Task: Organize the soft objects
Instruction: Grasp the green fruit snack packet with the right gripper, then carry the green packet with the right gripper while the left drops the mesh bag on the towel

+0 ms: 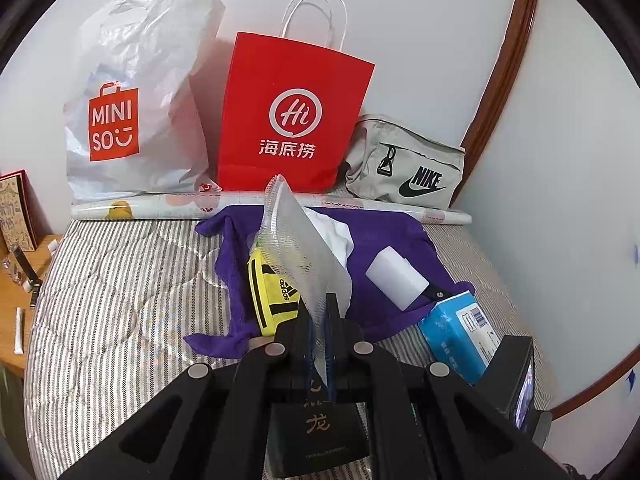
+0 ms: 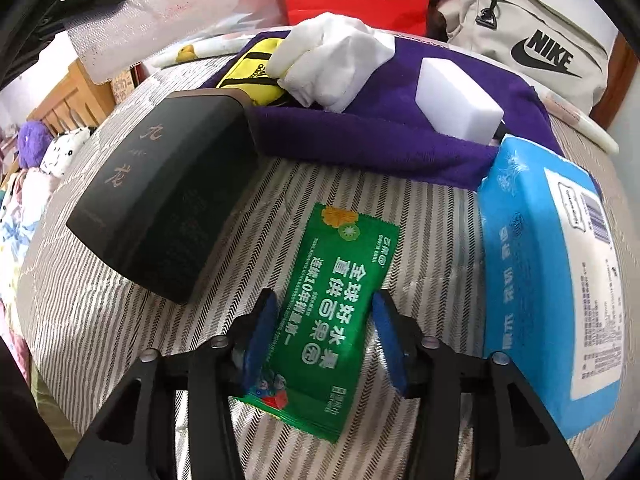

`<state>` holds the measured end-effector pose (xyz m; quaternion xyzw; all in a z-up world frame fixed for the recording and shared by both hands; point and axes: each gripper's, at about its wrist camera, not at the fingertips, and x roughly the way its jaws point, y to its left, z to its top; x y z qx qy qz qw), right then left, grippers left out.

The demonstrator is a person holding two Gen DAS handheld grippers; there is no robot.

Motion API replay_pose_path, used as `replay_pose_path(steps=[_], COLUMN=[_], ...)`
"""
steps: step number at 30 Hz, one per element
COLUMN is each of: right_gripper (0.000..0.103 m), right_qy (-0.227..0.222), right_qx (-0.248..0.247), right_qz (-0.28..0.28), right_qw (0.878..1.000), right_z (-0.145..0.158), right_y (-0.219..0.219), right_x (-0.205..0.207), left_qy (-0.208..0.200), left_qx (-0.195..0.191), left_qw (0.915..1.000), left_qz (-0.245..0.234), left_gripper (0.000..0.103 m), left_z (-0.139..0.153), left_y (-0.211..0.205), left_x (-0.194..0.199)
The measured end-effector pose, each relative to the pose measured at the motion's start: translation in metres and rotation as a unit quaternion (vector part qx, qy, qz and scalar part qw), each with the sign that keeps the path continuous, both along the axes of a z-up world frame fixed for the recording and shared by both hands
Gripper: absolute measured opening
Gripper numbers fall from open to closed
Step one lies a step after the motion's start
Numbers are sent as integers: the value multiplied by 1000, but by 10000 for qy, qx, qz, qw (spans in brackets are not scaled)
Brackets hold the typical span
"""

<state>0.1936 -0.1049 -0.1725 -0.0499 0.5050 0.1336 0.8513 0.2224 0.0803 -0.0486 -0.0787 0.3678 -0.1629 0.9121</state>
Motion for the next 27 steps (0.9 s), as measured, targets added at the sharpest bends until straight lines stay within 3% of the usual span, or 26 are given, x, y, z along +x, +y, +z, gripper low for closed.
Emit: replay_pose_path(steps=[2, 5, 10, 17, 19, 21, 27], right_gripper=[61, 42, 42, 53, 47, 34, 26], right_qy=[-109, -421, -433, -430, -606, -703, -424], right_qx=[1, -90, 41, 197, 68, 112, 653], right_qz=[7, 237, 653, 340, 371, 497, 529], right_qw=[9999, 9988, 9969, 9983, 9974, 9962, 9956], right_z=[-2, -2, -1, -2, -4, -4, 4], right_y=[5, 10, 1, -4, 2, 3, -15], right_x=[0, -3, -11, -15, -15, -15, -10], left_qy=[12, 4, 23, 110, 121, 122, 231], left_qx=[16, 70, 67, 28, 15, -12, -149], left_qw=[10000, 10000, 10000, 9999, 9999, 9999, 9994], left_qz=[-19, -36, -15, -47, -65, -87, -204], left_gripper=[6, 6, 6, 6, 6, 6, 6], left_z=[0, 1, 1, -2, -2, -2, -4], left_y=[-2, -4, -4, -10, -12, -14, -21], left_x=[0, 0, -2, 0, 0, 1, 13])
